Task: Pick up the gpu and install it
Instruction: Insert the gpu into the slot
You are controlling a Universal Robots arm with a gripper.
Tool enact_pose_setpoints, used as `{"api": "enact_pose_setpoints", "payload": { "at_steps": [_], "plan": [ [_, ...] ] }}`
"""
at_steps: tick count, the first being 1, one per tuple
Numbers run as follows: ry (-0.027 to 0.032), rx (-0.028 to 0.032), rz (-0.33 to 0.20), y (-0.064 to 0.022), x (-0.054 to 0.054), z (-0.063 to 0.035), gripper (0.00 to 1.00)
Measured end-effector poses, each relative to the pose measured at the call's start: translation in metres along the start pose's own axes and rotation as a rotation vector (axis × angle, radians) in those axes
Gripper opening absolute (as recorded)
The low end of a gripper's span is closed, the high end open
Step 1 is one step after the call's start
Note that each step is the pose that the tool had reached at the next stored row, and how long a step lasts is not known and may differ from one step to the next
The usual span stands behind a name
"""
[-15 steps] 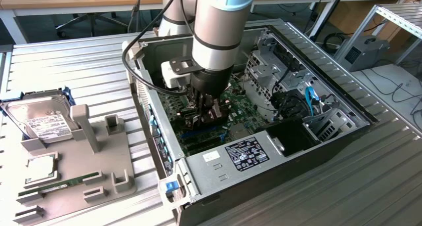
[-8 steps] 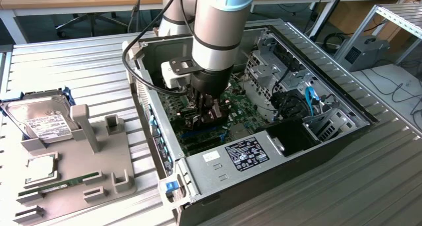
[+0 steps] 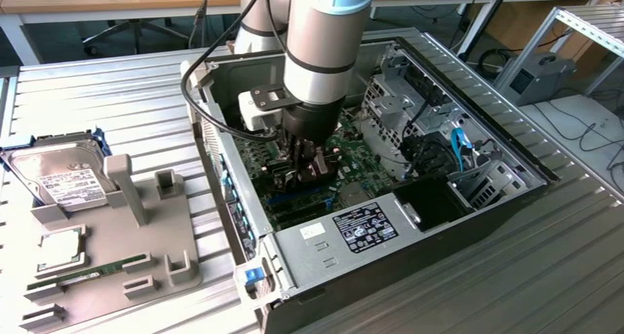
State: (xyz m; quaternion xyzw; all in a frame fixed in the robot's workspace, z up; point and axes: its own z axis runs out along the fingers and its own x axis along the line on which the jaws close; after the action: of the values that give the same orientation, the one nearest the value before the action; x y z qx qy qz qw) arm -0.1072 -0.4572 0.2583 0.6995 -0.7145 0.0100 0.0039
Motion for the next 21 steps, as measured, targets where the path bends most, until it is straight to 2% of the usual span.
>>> {"api": "enact_pose_setpoints", "payload": {
  "at_steps": [7, 21],
  "plan": [
    [0.0034, 0.0005, 0.000, 0.0000, 0.0000, -0.0023, 0.26],
    [0.0037, 0.0006, 0.000, 0.0000, 0.0001, -0.0048, 0.26]
  ]
}}
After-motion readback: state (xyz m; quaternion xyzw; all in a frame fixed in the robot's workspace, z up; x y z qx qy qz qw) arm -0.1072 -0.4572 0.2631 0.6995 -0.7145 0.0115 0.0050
